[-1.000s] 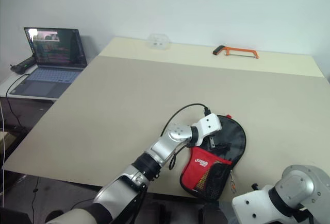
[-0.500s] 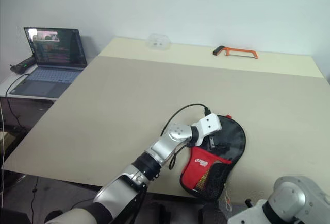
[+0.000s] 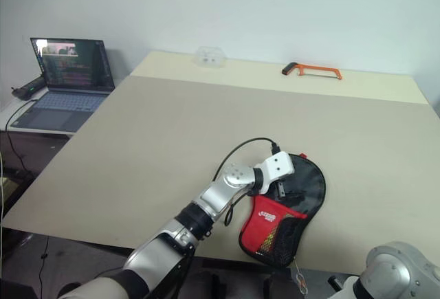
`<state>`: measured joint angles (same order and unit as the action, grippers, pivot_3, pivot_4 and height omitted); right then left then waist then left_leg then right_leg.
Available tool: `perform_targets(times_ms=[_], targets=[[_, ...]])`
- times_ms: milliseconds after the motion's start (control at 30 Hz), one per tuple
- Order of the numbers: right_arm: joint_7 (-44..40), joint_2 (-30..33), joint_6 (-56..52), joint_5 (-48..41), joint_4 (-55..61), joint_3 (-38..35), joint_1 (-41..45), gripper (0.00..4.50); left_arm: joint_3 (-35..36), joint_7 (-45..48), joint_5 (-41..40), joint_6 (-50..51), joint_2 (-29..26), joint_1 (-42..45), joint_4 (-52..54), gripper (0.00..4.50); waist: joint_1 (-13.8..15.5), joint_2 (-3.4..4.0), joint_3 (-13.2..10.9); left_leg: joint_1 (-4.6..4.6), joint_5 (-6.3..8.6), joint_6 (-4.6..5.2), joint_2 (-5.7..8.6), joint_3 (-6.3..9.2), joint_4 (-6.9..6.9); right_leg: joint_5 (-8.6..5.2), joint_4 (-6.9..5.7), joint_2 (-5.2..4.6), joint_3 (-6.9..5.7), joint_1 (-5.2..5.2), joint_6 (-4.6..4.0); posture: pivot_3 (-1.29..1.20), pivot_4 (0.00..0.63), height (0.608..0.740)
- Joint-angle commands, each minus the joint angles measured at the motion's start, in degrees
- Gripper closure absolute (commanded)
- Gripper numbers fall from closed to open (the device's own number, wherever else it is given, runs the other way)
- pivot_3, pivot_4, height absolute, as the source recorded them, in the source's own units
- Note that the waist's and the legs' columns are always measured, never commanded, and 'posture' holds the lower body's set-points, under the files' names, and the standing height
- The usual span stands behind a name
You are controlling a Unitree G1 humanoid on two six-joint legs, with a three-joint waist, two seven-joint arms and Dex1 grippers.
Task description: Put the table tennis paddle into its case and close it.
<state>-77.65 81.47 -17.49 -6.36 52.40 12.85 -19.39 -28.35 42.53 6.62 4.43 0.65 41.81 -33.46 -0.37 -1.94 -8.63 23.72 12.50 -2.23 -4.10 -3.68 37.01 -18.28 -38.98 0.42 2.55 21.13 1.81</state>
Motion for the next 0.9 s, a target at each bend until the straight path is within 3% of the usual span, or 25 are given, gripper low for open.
perform_targets(times_ms=[33, 133, 400, 567, 867, 900], targets=[[-1.6, 1.5, 1.8, -1.8, -2.5, -4.8, 0.9, 4.17, -1.3, 0.1, 3.0, 1.4, -1.6, -1.2, -3.2, 0.00, -0.1, 0.00, 0.0, -0.01, 0.00, 0.00, 0.01, 0.00, 0.00, 0.00, 0.00, 0.00, 0.01, -0.01, 0.00, 0.00, 0.150, 0.740], [-2.5, 0.4, 0.5, -2.5, -5.6, -5.3, 6.4, 4.17, -1.3, -0.1, 2.9, 1.4, -1.5, -1.4, -3.2, 0.00, -0.2, -0.01, 0.0, -0.06, 0.00, 0.00, 0.01, 0.02, 0.02, 0.00, 0.00, 0.00, 0.01, -0.06, -0.01, 0.00, 0.150, 0.740], [-4.2, -9.0, -5.9, -2.3, -21.0, -0.6, 32.9, 4.17, -0.9, -0.3, 2.8, 1.4, -1.7, -1.4, -3.1, 0.00, -1.0, -0.01, 0.0, -0.31, 0.00, 0.00, 0.08, 0.07, -0.01, 0.05, 0.01, -0.05, 0.02, -0.34, -0.26, 0.00, 0.150, 0.740], [-2.3, -13.4, -4.3, 3.1, -28.2, 3.6, 39.6, 4.17, -0.7, -0.7, 2.8, 1.6, -2.1, -1.9, -2.1, 0.00, -1.1, -0.05, 0.0, -0.28, 0.00, 0.01, 0.12, 0.19, -0.06, 0.04, 0.01, -0.12, 0.05, -0.36, -0.38, 0.00, 0.150, 0.740], [-0.5, -17.5, -0.5, 7.7, -36.1, 5.2, 41.2, 4.17, 0.0, -0.6, 2.4, 3.5, -3.0, -2.1, 1.3, 0.00, -1.5, -0.01, 0.0, -0.34, -0.01, 0.01, 0.15, 0.20, -0.03, 0.04, -0.07, -0.13, 0.04, -0.39, -0.37, 0.00, 0.150, 0.740], [-0.2, -18.0, -0.2, 8.1, -36.8, 5.2, 41.7, 3.82, 0.0, -0.7, 2.4, 3.5, -3.1, -2.2, 1.5, 0.00, -1.5, -0.01, 0.0, -0.37, -0.01, 0.01, 0.15, 0.18, -0.04, 0.04, -0.07, -0.13, 0.03, -0.42, -0.36, 0.00, 0.150, 0.740]])
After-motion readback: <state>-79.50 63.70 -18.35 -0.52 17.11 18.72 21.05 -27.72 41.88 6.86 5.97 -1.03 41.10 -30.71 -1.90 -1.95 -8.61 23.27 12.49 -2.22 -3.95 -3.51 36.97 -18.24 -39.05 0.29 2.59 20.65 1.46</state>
